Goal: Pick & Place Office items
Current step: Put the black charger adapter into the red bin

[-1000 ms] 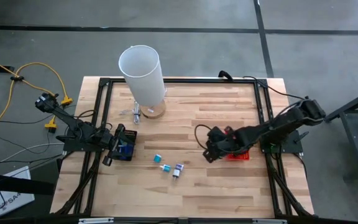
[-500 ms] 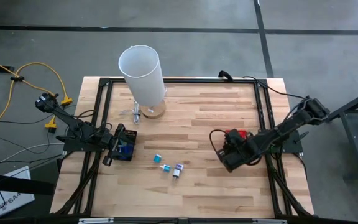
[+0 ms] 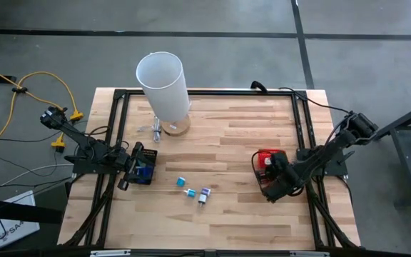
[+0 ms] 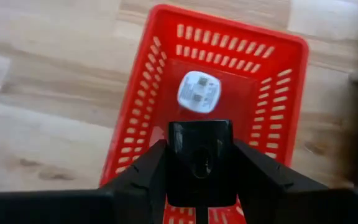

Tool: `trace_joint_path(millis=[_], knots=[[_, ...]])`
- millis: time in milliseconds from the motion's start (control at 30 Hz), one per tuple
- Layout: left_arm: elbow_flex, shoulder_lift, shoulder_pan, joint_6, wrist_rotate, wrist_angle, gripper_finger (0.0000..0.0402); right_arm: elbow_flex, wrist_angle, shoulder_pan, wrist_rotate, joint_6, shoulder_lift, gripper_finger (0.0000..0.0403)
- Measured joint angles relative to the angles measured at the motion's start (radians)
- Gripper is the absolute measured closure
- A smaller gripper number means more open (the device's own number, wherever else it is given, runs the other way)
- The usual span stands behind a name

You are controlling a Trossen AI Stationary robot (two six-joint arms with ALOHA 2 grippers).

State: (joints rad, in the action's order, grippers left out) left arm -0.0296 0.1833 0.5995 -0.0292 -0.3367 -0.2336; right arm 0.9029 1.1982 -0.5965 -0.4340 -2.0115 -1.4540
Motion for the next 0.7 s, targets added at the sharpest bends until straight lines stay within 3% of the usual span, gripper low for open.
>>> trace_joint_path(millis=[333,700], knots=[[0.000,0.000,0.000,0.000,0.000,0.000,0.0169,-0.007,0.063,0.048,0.033,-0.079,0.009,0.0264],[0.000,0.000,0.000,0.000,0.000,0.000,0.0169,-0.120,-0.082,0.147,0.071,-0.010,0.006,0.0264]])
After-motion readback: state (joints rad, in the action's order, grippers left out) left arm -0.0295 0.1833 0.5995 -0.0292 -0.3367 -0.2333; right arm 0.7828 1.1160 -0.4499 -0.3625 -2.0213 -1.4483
